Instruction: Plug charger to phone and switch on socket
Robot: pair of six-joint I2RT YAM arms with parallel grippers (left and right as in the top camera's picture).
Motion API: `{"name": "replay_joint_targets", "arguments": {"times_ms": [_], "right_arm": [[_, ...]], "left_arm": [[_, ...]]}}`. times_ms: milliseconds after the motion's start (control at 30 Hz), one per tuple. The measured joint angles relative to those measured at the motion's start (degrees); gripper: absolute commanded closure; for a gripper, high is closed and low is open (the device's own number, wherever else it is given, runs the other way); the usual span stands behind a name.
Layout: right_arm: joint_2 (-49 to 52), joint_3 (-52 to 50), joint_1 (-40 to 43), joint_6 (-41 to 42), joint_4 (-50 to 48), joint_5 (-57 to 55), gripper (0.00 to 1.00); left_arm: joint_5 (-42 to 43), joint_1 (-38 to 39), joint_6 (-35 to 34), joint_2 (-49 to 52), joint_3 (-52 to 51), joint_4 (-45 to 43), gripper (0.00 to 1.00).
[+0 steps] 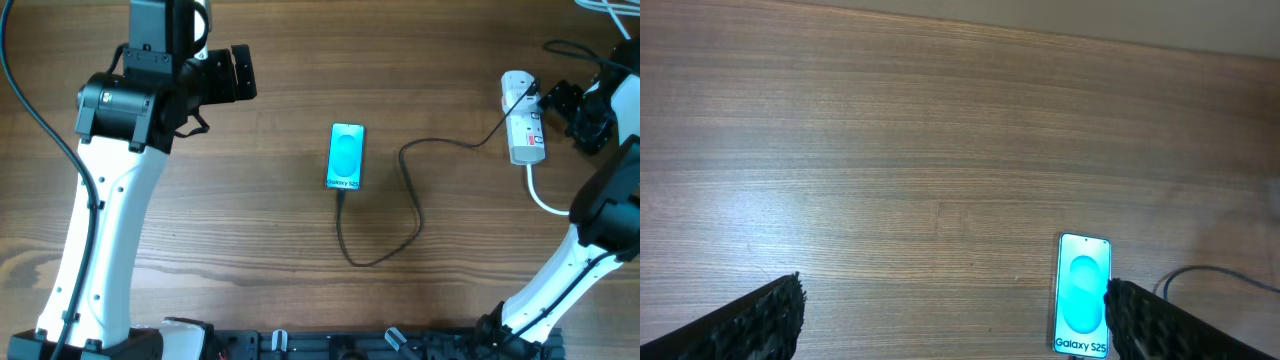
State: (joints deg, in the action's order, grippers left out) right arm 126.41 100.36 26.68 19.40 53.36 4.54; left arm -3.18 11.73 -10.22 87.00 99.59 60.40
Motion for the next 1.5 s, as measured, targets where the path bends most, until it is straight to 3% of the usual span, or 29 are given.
{"name": "replay_joint_targets", "arguments": {"times_ms": [1500], "right_arm": [[0.00,-2.62,0.00,0.00,-3.08,-0.24,0.00]], "left_arm": [[0.00,0.00,0.00,0.00,0.00,0.02,0.00]]}}
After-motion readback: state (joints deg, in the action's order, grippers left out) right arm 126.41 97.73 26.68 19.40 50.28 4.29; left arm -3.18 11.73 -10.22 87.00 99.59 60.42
